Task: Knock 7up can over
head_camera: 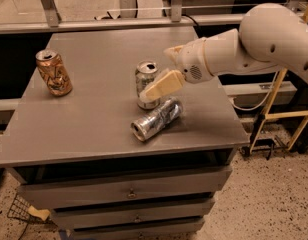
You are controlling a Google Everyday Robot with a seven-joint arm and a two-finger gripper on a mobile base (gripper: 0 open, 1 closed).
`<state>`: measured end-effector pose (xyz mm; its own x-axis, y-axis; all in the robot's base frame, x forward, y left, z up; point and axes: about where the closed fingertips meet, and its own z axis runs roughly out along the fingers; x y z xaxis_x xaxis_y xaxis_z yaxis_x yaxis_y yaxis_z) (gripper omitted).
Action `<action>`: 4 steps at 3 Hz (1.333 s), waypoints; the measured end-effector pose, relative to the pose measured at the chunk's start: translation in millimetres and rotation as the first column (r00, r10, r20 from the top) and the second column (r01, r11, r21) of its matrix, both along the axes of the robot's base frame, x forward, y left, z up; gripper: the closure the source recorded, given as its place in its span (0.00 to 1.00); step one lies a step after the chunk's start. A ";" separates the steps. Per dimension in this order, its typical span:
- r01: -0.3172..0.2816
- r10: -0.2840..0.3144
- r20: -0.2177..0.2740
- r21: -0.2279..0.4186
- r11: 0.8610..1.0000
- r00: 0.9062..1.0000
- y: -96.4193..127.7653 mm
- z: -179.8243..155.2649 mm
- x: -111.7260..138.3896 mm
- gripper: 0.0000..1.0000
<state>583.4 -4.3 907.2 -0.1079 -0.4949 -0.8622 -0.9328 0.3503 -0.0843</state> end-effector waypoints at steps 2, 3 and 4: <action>-0.020 0.021 -0.013 0.044 0.999 1.000 17.1 -9.2 2.3 0.25; -0.025 0.026 -0.008 0.074 0.997 1.000 19.7 -8.4 4.2 0.47; -0.062 0.060 0.037 0.068 0.996 0.998 18.7 -0.2 24.6 0.78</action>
Offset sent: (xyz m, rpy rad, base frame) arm 0.0052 0.0178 -0.0117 0.0614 0.0150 0.0190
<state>608.0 14.4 907.0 -0.0488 -0.4384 -0.8975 -0.9496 0.2988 -0.0944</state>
